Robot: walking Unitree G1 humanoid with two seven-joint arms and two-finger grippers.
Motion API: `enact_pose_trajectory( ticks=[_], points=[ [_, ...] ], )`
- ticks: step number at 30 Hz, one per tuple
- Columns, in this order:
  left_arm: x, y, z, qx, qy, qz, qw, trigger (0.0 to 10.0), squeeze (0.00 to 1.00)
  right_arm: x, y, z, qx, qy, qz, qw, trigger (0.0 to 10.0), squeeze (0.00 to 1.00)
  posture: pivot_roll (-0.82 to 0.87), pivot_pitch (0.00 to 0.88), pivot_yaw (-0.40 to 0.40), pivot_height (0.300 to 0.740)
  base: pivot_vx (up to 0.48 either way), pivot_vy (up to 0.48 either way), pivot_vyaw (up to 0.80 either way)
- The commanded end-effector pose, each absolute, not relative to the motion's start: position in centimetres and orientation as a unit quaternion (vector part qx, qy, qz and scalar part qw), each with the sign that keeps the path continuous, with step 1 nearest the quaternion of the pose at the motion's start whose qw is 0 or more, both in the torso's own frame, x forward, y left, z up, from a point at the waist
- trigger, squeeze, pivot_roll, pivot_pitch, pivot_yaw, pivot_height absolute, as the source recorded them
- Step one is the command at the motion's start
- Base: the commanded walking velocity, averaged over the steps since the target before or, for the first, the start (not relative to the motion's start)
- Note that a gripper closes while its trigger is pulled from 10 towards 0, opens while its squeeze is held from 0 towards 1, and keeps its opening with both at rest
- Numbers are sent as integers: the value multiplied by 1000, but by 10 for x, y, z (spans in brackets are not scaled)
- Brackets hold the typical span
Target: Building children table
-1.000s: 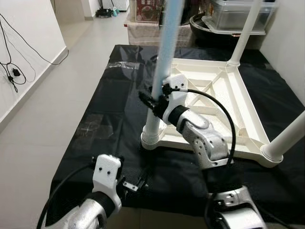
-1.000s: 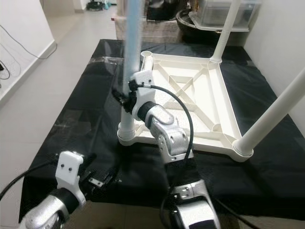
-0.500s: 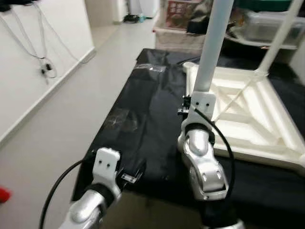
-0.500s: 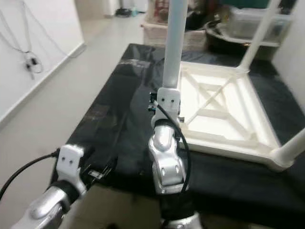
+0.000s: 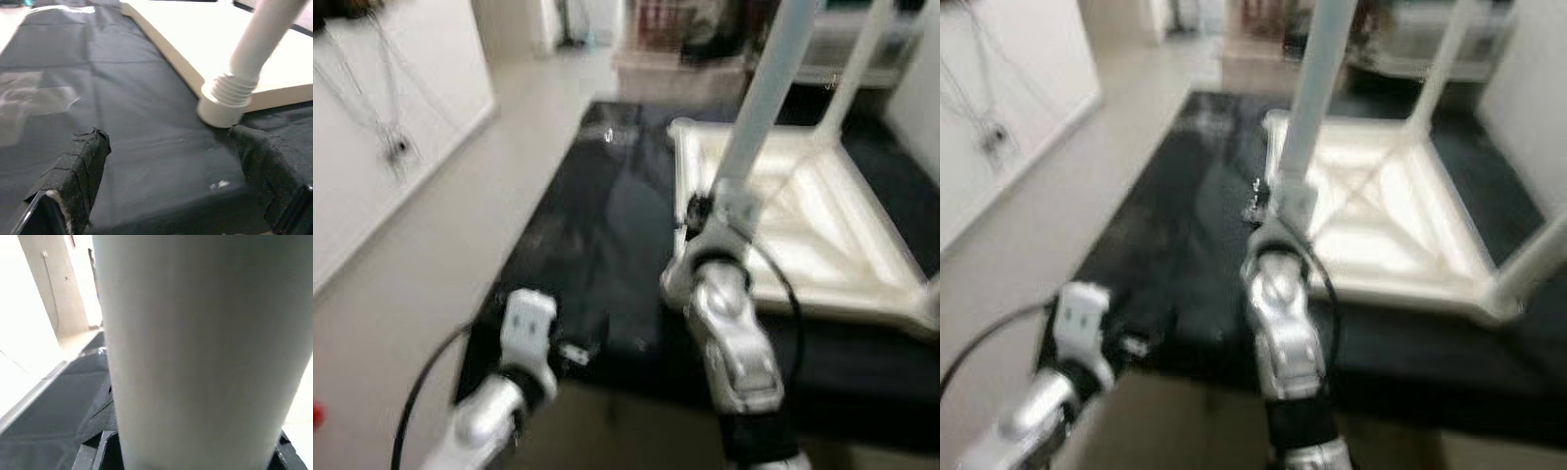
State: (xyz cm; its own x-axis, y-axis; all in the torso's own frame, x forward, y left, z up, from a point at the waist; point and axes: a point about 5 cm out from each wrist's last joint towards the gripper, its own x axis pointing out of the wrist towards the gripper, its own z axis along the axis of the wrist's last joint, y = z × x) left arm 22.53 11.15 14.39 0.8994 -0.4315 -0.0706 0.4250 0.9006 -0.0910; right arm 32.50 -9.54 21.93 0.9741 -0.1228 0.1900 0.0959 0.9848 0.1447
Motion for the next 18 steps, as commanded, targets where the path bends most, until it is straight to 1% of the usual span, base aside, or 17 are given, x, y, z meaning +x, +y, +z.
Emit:
enact_pose_trajectory(
  ticks=[1, 3, 4, 5, 6, 7, 8, 9, 11, 12, 13, 18],
  points=[
    [227, 115, 143, -38, 47, -212, 975, 10000, 1000, 334, -82, 241, 123, -118, -42, 985, 0, 0, 105, 88, -4, 740, 0, 0, 0],
    [229, 114, 148, -51, 35, -223, 973, 10000, 1000, 336, -86, 256, 130, -149, -26, 980, 0, 0, 105, 88, -4, 740, 0, 0, 0],
    [229, 114, 148, -51, 35, -223, 973, 10000, 1000, 336, -86, 256, 130, -149, -26, 980, 0, 0, 105, 88, -4, 740, 0, 0, 0],
    [232, 113, 148, -29, 36, -229, 972, 10000, 1000, 336, -85, 263, 147, -159, -1, 976, 39, 0, 106, 82, -4, 740, 0, 0, 0],
    [235, 111, 149, -14, 35, -234, 972, 10000, 1000, 335, -82, 267, 161, -163, 23, 973, 3961, 0, 105, 80, -2, 740, 0, 0, 0],
    [240, 109, 150, 7, 35, -240, 970, 10000, 0, 333, -78, 270, 171, -163, 62, 970, 10000, 0, 102, 74, -1, 740, 0, 0, 0],
    [240, 109, 150, 7, 35, -240, 970, 10000, 0, 333, -78, 270, 171, -163, 62, 970, 10000, 0, 102, 74, -1, 740, 0, 0, 0],
    [248, 105, 152, 42, 25, -252, 967, 10000, 0, 330, -71, 268, 183, -154, 110, 965, 10000, 0, 99, 69, 1, 740, 0, 0, 0],
    [258, 104, 157, 85, 10, -254, 963, 10000, 0, 325, -66, 260, 188, -142, 148, 960, 10000, 0, 98, 64, 2, 740, 0, 0, 0],
    [258, 104, 157, 85, 10, -254, 963, 10000, 0, 325, -66, 260, 188, -142, 148, 960, 10000, 0, 98, 64, 2, 740, 0, 0, 0],
    [262, 104, 158, 85, 6, -254, 963, 10000, 1000, 323, -63, 257, 191, -137, 161, 959, 10000, 0, 99, 60, 3, 740, 0, 0, 0],
    [268, 105, 159, 95, 4, -256, 962, 10000, 1000, 321, -60, 253, 197, -129, 182, 955, 10000, 0, 96, 55, 4, 740, 0, 0, 0]
  ],
)
